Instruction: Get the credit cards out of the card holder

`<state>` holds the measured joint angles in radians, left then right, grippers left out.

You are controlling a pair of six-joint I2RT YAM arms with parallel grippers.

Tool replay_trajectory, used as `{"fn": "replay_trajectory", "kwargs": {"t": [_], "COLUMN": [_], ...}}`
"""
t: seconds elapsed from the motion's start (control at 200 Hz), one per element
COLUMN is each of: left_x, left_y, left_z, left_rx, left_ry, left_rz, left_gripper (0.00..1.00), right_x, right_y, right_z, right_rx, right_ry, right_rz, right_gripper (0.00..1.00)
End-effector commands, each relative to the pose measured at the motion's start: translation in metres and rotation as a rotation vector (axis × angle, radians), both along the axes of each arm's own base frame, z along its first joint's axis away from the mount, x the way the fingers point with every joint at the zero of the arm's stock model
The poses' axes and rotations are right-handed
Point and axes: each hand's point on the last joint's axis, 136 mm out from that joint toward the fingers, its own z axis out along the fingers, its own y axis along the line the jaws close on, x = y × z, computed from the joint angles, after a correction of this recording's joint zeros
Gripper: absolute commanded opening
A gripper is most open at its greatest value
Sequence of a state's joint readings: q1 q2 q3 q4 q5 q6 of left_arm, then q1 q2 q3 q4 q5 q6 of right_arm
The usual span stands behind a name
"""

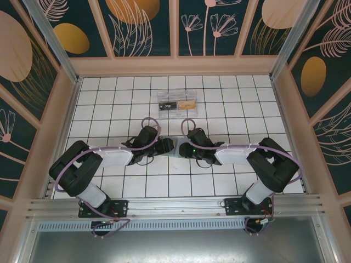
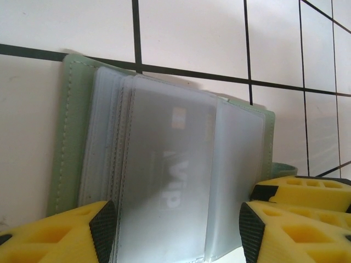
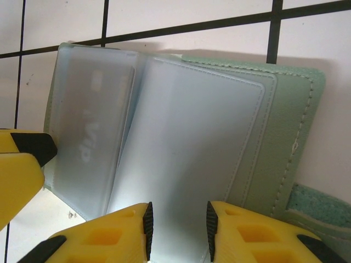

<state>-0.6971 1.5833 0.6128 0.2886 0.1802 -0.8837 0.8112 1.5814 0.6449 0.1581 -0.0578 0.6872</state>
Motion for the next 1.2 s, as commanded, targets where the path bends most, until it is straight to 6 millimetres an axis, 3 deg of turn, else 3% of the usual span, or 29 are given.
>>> {"fn": "replay_trajectory", "kwargs": {"t": [0.0,0.37,0.686,0.941,1.196], "left_x": [0.002,-0.005,0.008,0.007,0.004], "left_y": [-0.011,-0.026,0.009,0.006,0.000], "left_z": [0.011,0.031,0.017,0.003,0.000], "left_rx": [-0.051,-0.165,0.067,0.083,0.061], "left_ry": [-0.016,-0.039,-0.062,-0.028,-0.013], "left_rz": [-0.043,-0.100,0.004,-0.014,-0.038], "left_gripper": [0.63,0.65,0.69,0.69,0.69], "right_x": [-0.003,-0.004,-0.002,0.004,0.000], "right_y": [-0.002,-0.003,-0.007,-0.015,-0.016], "right_z": [-0.009,-0.011,-0.002,0.015,-0.003], "right_rx": [0.003,0.001,-0.013,-0.048,-0.057], "right_ry": [0.026,0.031,0.009,-0.031,0.004], "right_rz": [0.000,-0.003,-0.016,-0.043,-0.037], "right_gripper": [0.34,0.35,0.35,0.36,0.36]}}
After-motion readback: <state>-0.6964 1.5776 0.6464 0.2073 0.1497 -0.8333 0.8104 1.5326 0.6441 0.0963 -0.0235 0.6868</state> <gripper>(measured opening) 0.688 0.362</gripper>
